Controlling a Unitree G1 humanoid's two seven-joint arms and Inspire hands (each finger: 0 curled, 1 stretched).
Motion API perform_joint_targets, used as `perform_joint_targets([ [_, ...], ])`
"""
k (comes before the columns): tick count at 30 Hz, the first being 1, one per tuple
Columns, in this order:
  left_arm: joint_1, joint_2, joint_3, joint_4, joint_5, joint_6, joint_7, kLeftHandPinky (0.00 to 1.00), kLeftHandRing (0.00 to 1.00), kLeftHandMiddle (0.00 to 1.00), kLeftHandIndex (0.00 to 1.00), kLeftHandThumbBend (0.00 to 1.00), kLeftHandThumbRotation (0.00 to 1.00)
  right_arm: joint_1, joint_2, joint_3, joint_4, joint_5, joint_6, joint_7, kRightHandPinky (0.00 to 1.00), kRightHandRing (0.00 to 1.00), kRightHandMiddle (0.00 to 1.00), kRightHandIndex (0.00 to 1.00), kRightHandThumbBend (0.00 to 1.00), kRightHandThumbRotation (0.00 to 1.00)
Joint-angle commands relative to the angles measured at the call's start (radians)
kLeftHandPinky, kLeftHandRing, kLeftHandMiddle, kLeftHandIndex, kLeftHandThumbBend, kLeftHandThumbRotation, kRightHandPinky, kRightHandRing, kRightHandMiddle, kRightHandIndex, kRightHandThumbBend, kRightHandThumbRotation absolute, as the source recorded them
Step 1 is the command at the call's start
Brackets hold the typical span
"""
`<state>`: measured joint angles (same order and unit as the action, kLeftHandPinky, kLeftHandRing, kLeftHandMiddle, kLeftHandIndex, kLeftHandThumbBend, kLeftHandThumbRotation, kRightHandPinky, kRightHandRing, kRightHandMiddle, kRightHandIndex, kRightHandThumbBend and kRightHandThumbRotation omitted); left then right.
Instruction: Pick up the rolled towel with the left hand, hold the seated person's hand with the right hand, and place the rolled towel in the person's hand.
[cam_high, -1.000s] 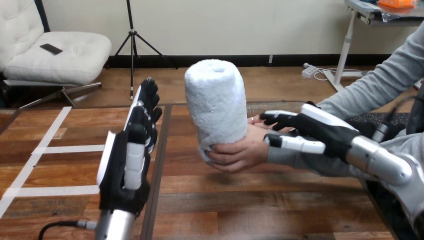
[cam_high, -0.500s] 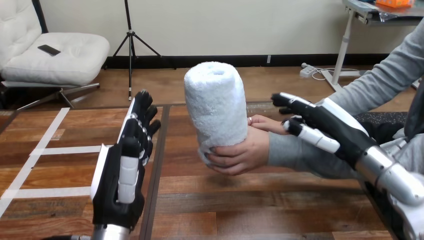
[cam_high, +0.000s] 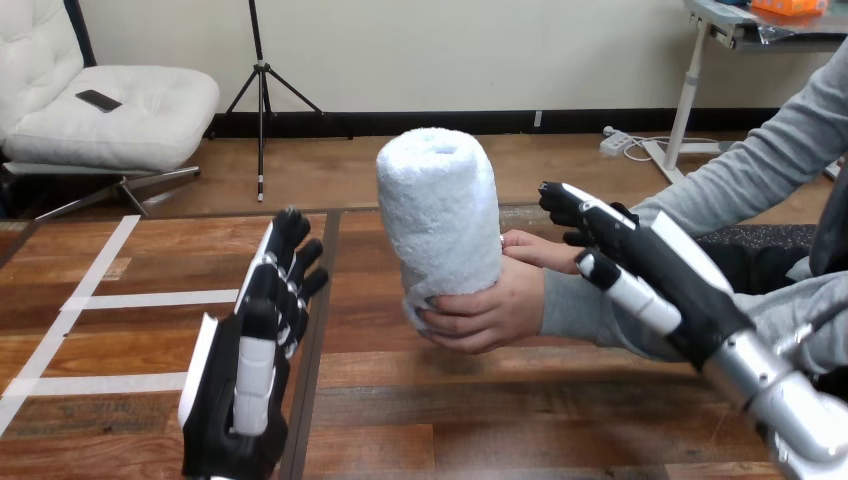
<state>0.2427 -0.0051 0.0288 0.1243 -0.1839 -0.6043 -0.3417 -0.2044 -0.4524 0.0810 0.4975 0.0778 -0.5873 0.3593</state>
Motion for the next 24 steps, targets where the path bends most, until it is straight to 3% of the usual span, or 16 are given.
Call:
perform_joint_targets([
  [1, 0.004, 0.022, -0.015, -0.092, -0.008, -0.07, -0.02, 0.9, 0.94, 0.97, 0.96, 0.81, 0.97, 0.076, 0.045, -0.052, -0.218, 0.101, -0.006, 0.008, 0.96, 0.96, 0.97, 0.96, 1.0, 1.0],
  [10, 0.044, 0.015, -0.02, -0.108, -0.032, -0.067, -0.025, 0.89, 0.93, 0.95, 0.94, 0.77, 0.94, 0.193, 0.105, -0.042, -0.333, 0.168, -0.015, 0.003, 0.98, 0.97, 0.97, 0.96, 1.0, 1.0],
  [24, 0.037, 0.01, -0.016, -0.094, -0.059, -0.056, -0.031, 0.92, 0.93, 0.94, 0.93, 0.74, 0.97, 0.334, 0.22, -0.019, -0.465, 0.227, -0.004, -0.017, 0.94, 0.93, 0.93, 0.92, 1.0, 1.0],
])
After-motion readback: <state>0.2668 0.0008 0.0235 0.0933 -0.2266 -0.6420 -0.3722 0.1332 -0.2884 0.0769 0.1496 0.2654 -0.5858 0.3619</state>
